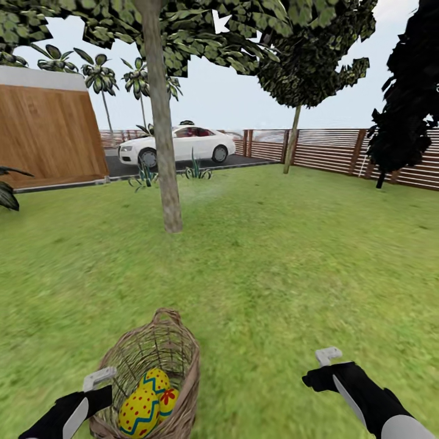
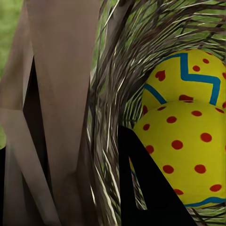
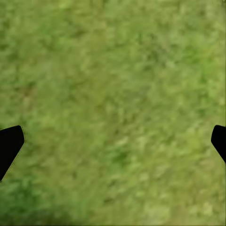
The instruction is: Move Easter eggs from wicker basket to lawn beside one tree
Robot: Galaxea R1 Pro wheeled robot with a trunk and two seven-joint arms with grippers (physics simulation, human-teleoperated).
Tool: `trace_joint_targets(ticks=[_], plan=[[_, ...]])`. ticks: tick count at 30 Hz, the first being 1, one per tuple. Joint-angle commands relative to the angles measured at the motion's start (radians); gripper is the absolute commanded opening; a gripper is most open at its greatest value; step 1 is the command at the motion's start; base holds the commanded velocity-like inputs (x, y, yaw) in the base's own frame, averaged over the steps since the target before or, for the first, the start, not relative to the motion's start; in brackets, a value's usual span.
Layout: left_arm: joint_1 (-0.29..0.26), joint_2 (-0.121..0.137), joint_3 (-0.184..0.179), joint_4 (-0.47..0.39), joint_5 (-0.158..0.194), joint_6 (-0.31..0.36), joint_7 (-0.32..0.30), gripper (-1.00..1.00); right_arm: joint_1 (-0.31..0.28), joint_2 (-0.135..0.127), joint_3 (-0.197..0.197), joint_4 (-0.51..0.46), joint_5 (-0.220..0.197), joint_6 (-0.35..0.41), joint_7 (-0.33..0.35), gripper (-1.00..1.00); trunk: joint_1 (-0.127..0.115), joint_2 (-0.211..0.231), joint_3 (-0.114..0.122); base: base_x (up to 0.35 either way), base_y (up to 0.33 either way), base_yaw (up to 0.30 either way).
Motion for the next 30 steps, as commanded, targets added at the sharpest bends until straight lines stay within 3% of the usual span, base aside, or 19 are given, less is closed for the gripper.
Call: trace_joint_targets(ticks=[1, 6, 8, 10, 17, 21, 30], plan=[[-0.001, -0.003, 0.006, -0.002, 0.01, 0.007, 0.0, -1.0, 0.0, -0.002, 0.005, -0.002, -0.01, 0.005, -0.002, 1.0, -0.004, 0.007, 0.002, 0.0, 0.0, 0.296], [-0.001, -0.003, 0.005, -0.002, 0.01, 0.004, -0.003, -1.0, 0.0, 0.0, 0.01, -0.002, -0.008, 0.005, -0.003, 1.0, -0.023, 0.042, 0.018, 0.0, 0.0, 0.296], [-0.001, -0.002, 0.007, -0.002, 0.01, -0.001, -0.101, -1.0, -0.001, 0.0, 0.009, -0.002, -0.01, 0.005, -0.003, 1.0, -0.023, 0.042, 0.018, 0.181, 0.0, 0.296], [-0.001, 0.001, 0.007, -0.002, 0.012, 0.002, -0.114, -1.0, 0.0, 0.001, 0.011, -0.002, -0.009, 0.004, -0.003, 1.0, -0.023, 0.042, 0.018, 0.321, 0.002, 0.294], [-0.001, 0.003, 0.009, -0.002, 0.016, -0.002, -0.115, -1.0, 0.0, 0.0, 0.009, 0.003, -0.008, 0.004, -0.004, 1.0, -0.023, 0.042, 0.018, 0.338, 0.072, 0.215], [-0.001, 0.005, 0.036, -0.002, 0.016, -0.003, -0.115, -1.0, 0.0, 0.0, 0.009, 0.004, -0.008, 0.005, -0.003, 1.0, -0.023, 0.042, 0.018, 0.338, 0.078, 0.182], [-0.001, 0.006, 0.037, -0.002, 0.016, -0.004, -0.115, -1.0, 0.0, 0.0, 0.01, 0.006, -0.008, 0.004, -0.003, 1.0, -0.023, 0.042, 0.018, 0.338, 0.078, 0.182]])
